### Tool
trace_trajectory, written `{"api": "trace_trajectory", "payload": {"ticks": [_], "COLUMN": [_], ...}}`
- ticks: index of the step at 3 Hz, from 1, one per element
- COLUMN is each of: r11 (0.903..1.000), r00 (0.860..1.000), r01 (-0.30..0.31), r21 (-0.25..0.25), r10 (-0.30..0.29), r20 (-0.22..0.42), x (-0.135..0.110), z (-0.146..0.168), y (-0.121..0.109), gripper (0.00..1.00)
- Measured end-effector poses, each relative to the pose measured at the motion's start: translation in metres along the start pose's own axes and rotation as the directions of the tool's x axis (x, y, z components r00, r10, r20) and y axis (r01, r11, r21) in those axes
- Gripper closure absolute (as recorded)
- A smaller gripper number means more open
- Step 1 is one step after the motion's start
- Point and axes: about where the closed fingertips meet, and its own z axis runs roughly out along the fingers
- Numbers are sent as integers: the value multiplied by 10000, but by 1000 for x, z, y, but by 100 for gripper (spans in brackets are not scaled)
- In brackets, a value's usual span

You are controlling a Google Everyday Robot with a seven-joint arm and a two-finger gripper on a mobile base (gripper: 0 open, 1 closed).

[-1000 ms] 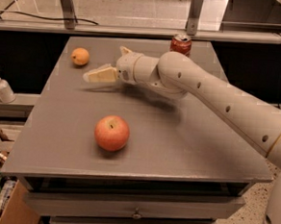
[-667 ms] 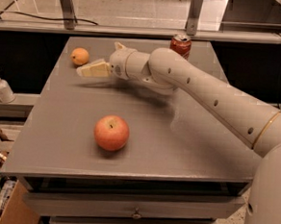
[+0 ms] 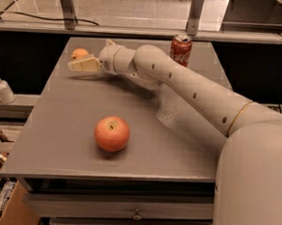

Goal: Move orange near coke can

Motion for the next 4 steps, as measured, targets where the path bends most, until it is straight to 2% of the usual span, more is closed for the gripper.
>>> {"api": "trace_trajectory", "payload": {"ticks": [2,3,4], "r11": [9997,9990,9986], "r00": [9998,9999,9999], "r01": [-178,-165,-161], "r21": [-185,-414,-511], "r10": [177,164,163], "r20": [-77,-20,35], "x": [4,4,2], "z": [16,22,25], "y": [5,10,11], "gripper": [0,18,42]}}
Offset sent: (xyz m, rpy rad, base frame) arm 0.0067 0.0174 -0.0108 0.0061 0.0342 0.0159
